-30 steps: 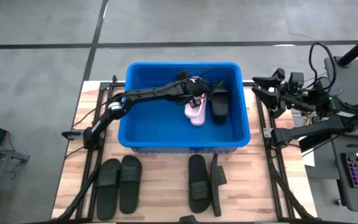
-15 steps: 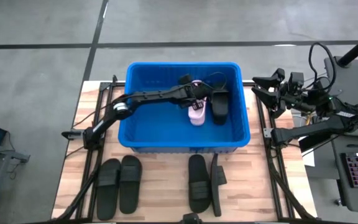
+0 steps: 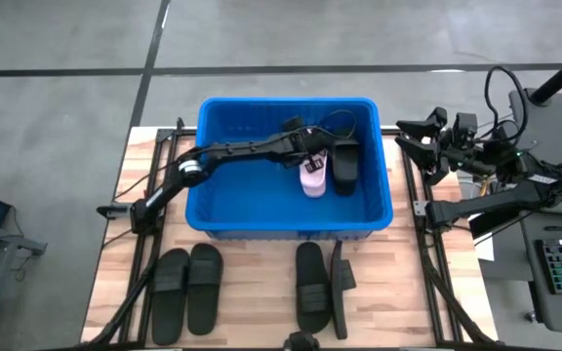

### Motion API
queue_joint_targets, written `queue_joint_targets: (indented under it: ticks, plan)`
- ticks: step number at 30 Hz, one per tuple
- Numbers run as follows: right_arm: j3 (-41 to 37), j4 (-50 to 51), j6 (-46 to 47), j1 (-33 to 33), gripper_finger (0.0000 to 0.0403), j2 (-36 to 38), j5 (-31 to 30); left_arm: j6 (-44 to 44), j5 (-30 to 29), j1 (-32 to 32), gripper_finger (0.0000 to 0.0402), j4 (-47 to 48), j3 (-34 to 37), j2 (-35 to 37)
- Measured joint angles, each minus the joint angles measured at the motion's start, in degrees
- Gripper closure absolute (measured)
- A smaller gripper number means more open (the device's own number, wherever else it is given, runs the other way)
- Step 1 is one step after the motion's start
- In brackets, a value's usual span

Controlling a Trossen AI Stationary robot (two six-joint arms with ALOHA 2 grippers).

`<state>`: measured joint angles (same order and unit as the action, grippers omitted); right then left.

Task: Pick and place slides into bin
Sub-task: Put the pink slide into the bin

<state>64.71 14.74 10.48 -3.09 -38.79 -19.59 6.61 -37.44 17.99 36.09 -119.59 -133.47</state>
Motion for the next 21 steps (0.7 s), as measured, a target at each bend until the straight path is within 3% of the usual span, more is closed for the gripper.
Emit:
queue_joint_targets:
  ticks: [4,11,16,21]
  plan:
    - [0.00,0.00,0.00,0.00,0.0177,0.00,0.00,0.13,2.30,0.12,0.0249,0.16,0.06,0.05]
    - [0.00,0.02,-0.04,0.00,0.0177,0.00,0.02,6.13,12.40,0.18,0.0150,0.43,-0.66,0.47]
    - [0.00,0.04,-0.04,0.00,0.0177,0.00,0.02,7.76,13.12,0.07,0.0110,0.99,-0.68,1.01]
    - [0.00,0.04,-0.22,0.00,0.0177,0.00,0.04,7.82,15.10,0.03,0.0094,2.06,-0.68,1.98]
